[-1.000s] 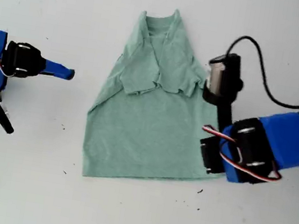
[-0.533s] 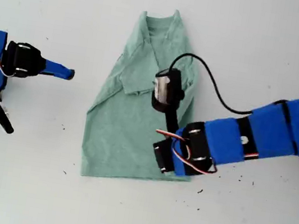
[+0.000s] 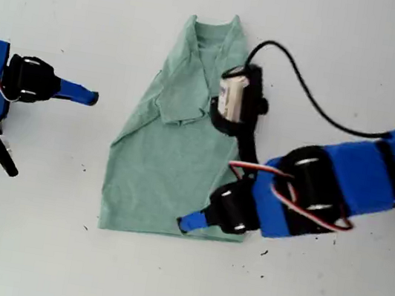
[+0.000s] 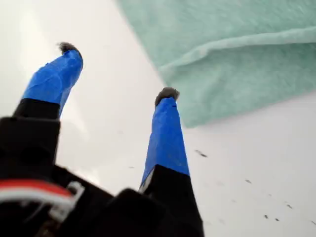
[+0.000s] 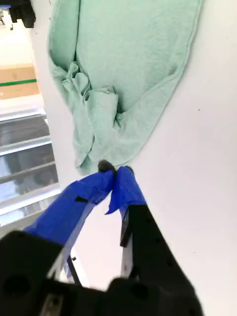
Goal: Fold t shirt
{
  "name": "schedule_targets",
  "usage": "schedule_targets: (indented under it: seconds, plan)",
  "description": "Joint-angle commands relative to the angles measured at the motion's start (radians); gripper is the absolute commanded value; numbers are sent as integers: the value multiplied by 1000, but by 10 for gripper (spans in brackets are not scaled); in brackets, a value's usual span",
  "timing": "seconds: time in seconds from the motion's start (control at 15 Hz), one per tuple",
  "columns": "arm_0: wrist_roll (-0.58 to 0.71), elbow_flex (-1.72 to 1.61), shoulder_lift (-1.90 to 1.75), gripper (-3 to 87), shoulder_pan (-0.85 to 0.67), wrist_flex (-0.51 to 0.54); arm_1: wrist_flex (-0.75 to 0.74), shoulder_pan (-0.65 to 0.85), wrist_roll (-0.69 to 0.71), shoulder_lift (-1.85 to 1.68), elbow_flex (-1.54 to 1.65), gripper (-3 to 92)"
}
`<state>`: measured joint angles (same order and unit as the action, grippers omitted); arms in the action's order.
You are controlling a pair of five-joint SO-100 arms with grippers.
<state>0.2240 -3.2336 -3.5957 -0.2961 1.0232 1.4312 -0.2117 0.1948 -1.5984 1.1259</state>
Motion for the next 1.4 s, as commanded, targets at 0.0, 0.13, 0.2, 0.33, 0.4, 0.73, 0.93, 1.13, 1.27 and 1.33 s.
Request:
schedule_targets:
  seconds: [0.0, 0.13, 0.2, 0.33, 0.4, 0.73, 0.93, 1.13, 1.27, 1.33]
  plan:
    - [5, -15, 0, -1, -2, -3, 81, 20, 25, -273, 78, 310]
    - [5, -15, 0, -1, -9, -3, 78, 150, 92, -557, 604, 158]
    - [5, -15, 0, -1, -9, -3, -31, 247, 147, -719, 950, 23]
    - [-2, -15, 0, 1, -3, -3, -250, 367, 242, -882, 1408, 22]
    - [-2, -15, 0, 7, -2, -3, -316, 391, 259, -874, 1511, 22]
    - [-54, -14, 3, -2, 12, -5, -390, 551, 350, -994, 1687, 22]
    - [-308, 379, 374, -2, 221, 43, -405, 548, 330, -1005, 1704, 22]
    - [-405, 1049, 982, -2, 354, 373, -405, 546, 330, -1040, 1721, 22]
    - [-453, 1488, 1338, -3, 454, 565, -396, 546, 321, -1081, 1740, 22]
    - [-463, 1644, 1459, -3, 505, 566, -388, 546, 313, -1109, 1752, 22]
